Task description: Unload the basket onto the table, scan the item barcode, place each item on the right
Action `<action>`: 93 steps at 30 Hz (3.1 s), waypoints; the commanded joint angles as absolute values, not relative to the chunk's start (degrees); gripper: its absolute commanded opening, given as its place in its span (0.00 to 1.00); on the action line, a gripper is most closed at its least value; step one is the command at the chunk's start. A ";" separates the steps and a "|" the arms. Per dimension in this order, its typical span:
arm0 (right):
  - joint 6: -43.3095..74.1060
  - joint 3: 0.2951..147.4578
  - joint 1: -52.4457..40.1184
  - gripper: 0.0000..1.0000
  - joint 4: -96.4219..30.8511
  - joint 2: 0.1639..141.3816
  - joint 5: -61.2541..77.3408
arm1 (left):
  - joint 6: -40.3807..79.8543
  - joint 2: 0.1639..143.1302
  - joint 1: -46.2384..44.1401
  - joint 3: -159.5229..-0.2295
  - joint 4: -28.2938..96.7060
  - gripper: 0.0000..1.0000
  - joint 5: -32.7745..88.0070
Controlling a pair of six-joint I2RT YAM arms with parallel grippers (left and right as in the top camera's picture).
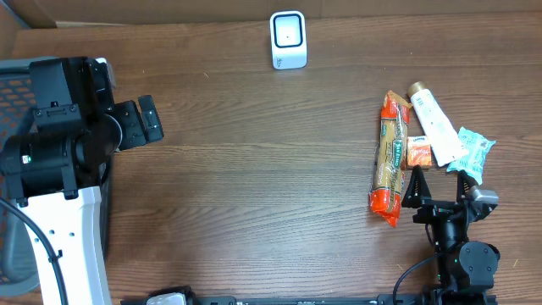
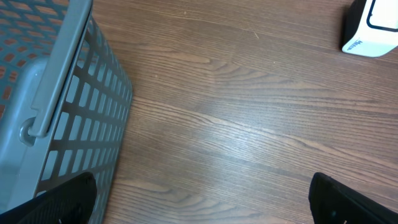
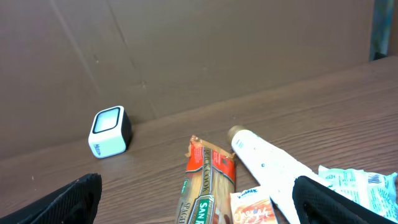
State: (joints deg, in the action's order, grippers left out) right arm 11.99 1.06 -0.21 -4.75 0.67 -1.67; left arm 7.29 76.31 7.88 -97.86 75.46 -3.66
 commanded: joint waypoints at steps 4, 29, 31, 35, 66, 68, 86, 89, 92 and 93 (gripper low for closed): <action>12.21 0.45 -1.02 1.00 -4.64 0.16 -1.37 | 6.39 76.51 7.75 -98.26 75.40 1.00 -3.36; 12.21 0.45 -1.02 1.00 -4.64 0.16 -1.37 | 6.39 76.51 7.75 -98.24 75.40 1.00 -3.36; 12.19 0.45 -1.02 1.00 -4.64 0.16 -1.37 | 6.39 76.51 7.75 -98.24 75.40 0.99 -3.36; 12.21 0.45 -1.02 1.00 -4.64 0.16 -1.37 | 6.39 76.51 7.75 -98.24 75.42 1.00 -3.36; 12.21 0.45 -1.02 1.00 -4.64 0.16 -1.37 | 9.45 38.57 2.48 -41.58 14.76 1.00 0.05; 12.21 0.45 -1.02 1.00 -4.64 0.16 -1.37 | 9.45 34.57 2.48 -34.98 11.07 1.00 0.03; 12.21 0.45 -1.02 1.00 -4.64 0.16 -1.37 | 9.04 3.62 -0.21 -5.82 4.75 1.00 -4.01; 12.21 0.45 -1.02 1.00 -4.64 0.16 -1.37 | 9.04 2.52 -0.19 -4.38 3.55 1.00 -4.01; 12.21 0.45 -1.02 1.00 -4.64 0.16 -1.37 | 9.02 1.76 -0.19 -2.87 1.89 1.00 -4.03; 12.21 0.45 -1.02 1.00 -4.64 0.16 -1.37 | 9.04 1.32 -0.19 -1.58 -0.23 1.00 -4.01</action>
